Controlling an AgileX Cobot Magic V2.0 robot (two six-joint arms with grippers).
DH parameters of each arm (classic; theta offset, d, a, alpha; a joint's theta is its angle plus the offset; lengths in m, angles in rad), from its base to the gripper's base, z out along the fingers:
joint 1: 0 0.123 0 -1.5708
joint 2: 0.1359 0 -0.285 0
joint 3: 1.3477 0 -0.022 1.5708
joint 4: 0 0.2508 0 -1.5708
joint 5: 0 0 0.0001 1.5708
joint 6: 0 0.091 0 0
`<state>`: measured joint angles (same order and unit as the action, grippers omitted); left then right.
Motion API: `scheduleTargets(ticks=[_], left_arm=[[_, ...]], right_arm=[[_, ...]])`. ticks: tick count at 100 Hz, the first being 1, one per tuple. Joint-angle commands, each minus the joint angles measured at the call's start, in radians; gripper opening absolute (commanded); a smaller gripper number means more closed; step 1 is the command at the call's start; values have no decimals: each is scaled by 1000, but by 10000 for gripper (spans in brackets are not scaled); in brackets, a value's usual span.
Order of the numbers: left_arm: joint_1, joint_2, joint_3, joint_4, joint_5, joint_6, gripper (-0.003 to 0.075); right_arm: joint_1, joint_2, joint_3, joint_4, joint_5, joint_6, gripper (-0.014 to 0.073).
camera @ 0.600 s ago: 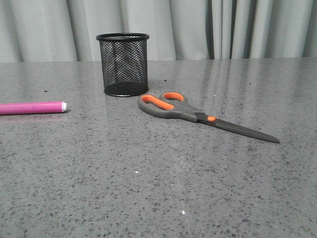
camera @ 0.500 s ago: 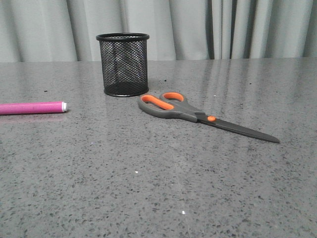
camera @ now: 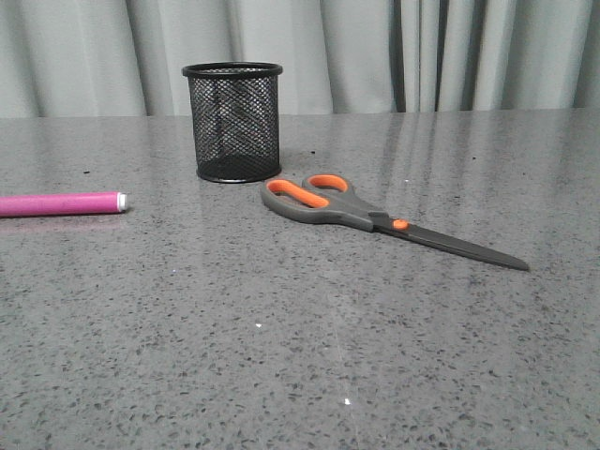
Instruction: Put pen and scissors into bin
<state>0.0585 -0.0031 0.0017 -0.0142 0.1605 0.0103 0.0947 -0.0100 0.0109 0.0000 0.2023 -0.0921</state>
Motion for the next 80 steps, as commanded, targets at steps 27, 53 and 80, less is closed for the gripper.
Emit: scheduleTargets(ticks=[27, 53, 80], left_arm=[[-10, -32, 44, -2, -76, -10, -19], [-10, -32, 44, -66, -76, -10, -19], [-10, -32, 44, -273, -76, -10, -19]], right_arm=[[-7, -22, 14, -9, -120, 0, -70], [-7, -22, 14, -9, -134, 0, -70], [-7, -22, 14, 98, -173, 0, -70]])
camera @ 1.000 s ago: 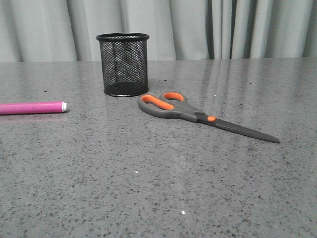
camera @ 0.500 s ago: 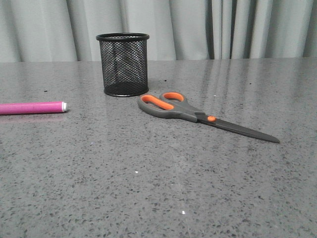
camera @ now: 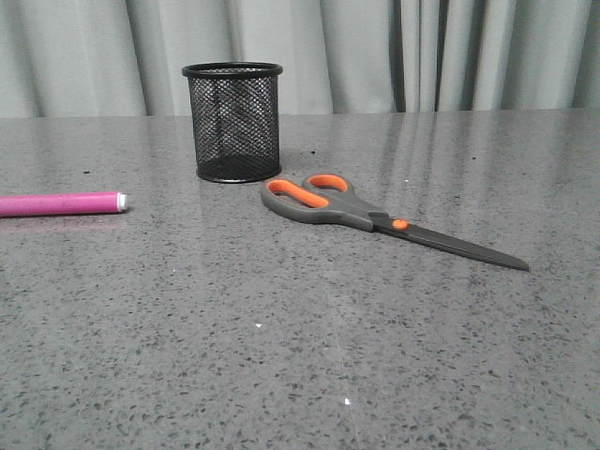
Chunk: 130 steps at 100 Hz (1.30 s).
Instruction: Put pen and scissors into bin
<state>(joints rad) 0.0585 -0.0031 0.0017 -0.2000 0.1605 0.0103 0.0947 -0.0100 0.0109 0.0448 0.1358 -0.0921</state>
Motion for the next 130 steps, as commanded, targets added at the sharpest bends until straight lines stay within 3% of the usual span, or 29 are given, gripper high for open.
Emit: scheduleTargets(ticks=[1, 31, 46, 66, 83, 98, 111, 130], left_arm=[[-10, -32, 44, -95, -76, -10, -19], [-10, -32, 44, -409, -72, -10, -19], [-10, -32, 41, -535, -63, -10, -19], [-10, -26, -25, -526, -7, -5, -20], [-10, 52, -148, -428, 72, 68, -20], [-10, 221, -317, -316, 208, 187, -20], [-10, 381, -453, -312, 308, 305, -19], [-10, 572, -596, -318, 409, 325, -18]], right_arm=[[-7, -22, 14, 69, -111, 0, -70], [-7, -22, 14, 275, -144, 0, -70], [-7, -22, 11, 495, -159, 0, -70], [-7, 4, -75, 479, -96, 0, -67], [-7, 156, -224, 361, 53, 0, -67], [-7, 380, -389, 267, 144, -7, -67], [-7, 553, -542, 250, 232, -56, -67], [-7, 734, -694, 250, 338, -98, -67]])
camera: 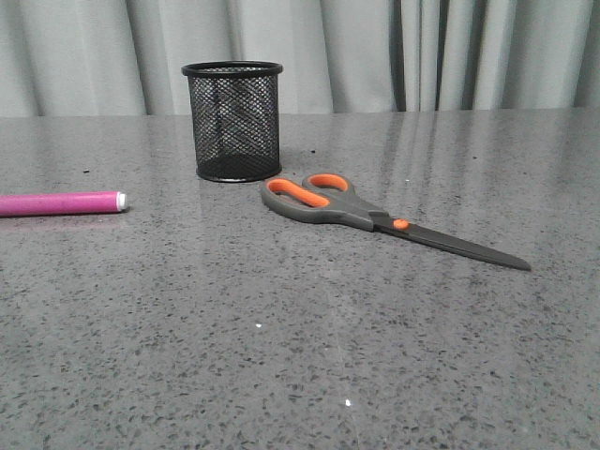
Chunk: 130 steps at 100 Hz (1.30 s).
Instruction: Put pen and scissors into bin
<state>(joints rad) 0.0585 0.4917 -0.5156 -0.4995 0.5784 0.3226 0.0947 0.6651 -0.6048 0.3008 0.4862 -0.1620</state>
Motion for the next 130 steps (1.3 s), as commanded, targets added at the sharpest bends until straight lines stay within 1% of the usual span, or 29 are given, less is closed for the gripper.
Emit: scheduleTargets(ticks=[1, 10, 15, 20, 22, 25, 32, 37, 39, 44, 49, 63, 73, 88, 94, 104, 119, 124, 130], left_arm=[[-10, 82, -85, -21, -5, 13, -18], [-10, 141, -123, -21, 9, 22, -16], [-10, 167, -140, -23, 19, 51, -5], [-10, 193, -157, -24, 30, 77, 26], [-10, 202, -164, -24, 36, 85, 47], [-10, 216, -173, -24, 41, 92, 81], [-10, 248, -193, -39, 48, 92, 192], [-10, 270, -207, -56, 50, 95, 292], [-10, 280, -213, -65, 51, 96, 316], [-10, 303, -230, -83, 65, 123, 391], [-10, 331, -252, -105, 97, 175, 416], [-10, 435, -346, -131, 255, 311, 386], [-10, 517, -429, -131, 379, 410, 386], [-12, 641, -542, -131, 499, 531, 386], [-20, 694, -587, -129, 543, 613, 386], [-52, 773, -643, -105, 573, 759, 388], [-137, 874, -699, -21, 571, 977, 388], [-163, 911, -712, 17, 562, 1031, 388], [-189, 950, -730, 56, 555, 1065, 388]], right_arm=[[-7, 63, -82, -6, -9, -30, -67], [-7, 107, -116, -6, 20, -39, -44], [-7, 120, -127, -6, 20, -47, 6], [-7, 128, -135, -6, 20, -49, 104], [-7, 130, -137, -6, 20, -49, 134], [-7, 130, -141, -6, 20, -49, 218], [-7, 130, -143, -6, 20, -49, 388], [-7, 130, -143, -6, 20, -49, 463], [-7, 130, -143, -6, 22, -49, 479], [-7, 130, -143, -6, 24, -49, 487], [-7, 130, -143, -6, 26, -56, 486], [-7, 130, -143, -6, 61, -88, 486], [-7, 130, -143, -6, 77, -113, 486], [-7, 130, -143, -6, 91, -122, 486], [-7, 130, -143, -6, 95, -123, 486], [-7, 130, -143, -6, 96, -123, 486], [-7, 130, -143, -6, 96, -123, 486], [-7, 130, -143, -6, 96, -123, 486], [-7, 130, -143, -6, 96, -123, 486]])
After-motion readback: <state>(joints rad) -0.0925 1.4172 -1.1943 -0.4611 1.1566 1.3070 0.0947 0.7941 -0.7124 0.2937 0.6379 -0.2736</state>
